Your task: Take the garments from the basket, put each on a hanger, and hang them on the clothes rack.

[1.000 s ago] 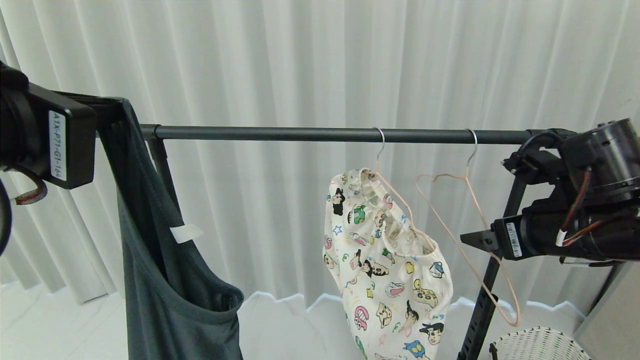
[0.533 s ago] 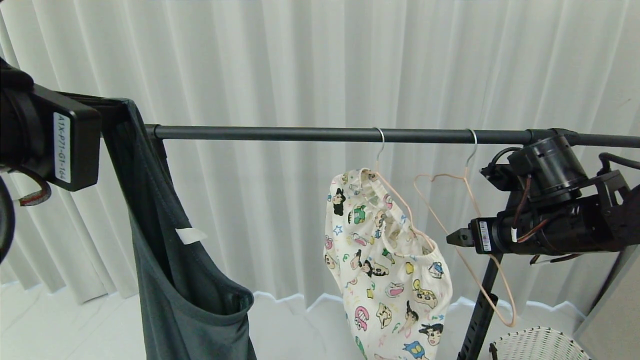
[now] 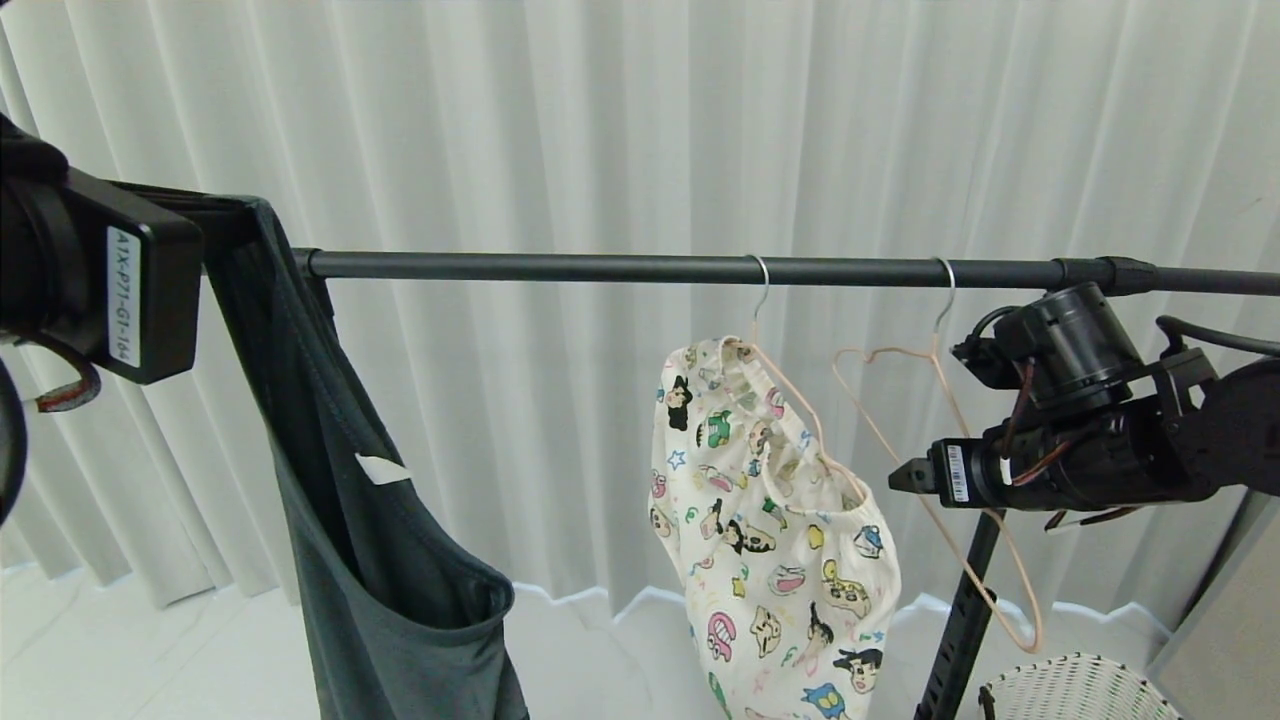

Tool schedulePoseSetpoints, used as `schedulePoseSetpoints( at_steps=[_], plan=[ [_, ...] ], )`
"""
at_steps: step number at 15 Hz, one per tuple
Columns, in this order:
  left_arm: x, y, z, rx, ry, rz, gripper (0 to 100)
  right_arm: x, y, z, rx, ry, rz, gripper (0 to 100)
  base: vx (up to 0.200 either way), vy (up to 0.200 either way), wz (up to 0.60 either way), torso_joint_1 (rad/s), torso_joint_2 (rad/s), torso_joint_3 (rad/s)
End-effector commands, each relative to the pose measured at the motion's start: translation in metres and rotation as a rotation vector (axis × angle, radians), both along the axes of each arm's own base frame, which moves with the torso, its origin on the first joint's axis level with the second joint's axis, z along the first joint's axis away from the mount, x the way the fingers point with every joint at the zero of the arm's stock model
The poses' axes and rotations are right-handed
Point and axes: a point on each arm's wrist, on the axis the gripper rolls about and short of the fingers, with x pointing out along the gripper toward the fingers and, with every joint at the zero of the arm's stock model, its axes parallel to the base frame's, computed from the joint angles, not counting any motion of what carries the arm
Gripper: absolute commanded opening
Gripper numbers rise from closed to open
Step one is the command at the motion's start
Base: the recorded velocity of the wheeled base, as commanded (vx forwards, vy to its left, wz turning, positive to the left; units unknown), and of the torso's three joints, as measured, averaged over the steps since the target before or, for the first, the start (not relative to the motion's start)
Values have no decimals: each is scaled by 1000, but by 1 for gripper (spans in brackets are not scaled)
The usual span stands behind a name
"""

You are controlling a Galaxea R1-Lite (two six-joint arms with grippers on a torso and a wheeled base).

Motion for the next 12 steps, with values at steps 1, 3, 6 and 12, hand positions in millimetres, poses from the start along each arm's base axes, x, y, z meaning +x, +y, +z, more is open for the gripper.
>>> schedulePoseSetpoints(
  at_steps=[1, 3, 6, 12],
  plan=[
    [0, 0, 0, 1, 0, 0, 0, 1, 0, -1, 0, 1, 0, 100, 0, 0, 0, 0, 0, 0],
    [0, 0, 0, 1, 0, 0, 0, 1, 0, 0, 4, -4, -3, 0, 0, 0, 0, 0, 0, 0],
    [0, 0, 0, 0, -1, 0, 0, 1, -1, 0, 3, -5, -7, 0, 0, 0, 0, 0, 0, 0],
    [-1, 1, 1, -4, -3, 1, 0, -4, -3, 9, 20, -30, -9, 0, 0, 0, 0, 0, 0, 0]
  ],
)
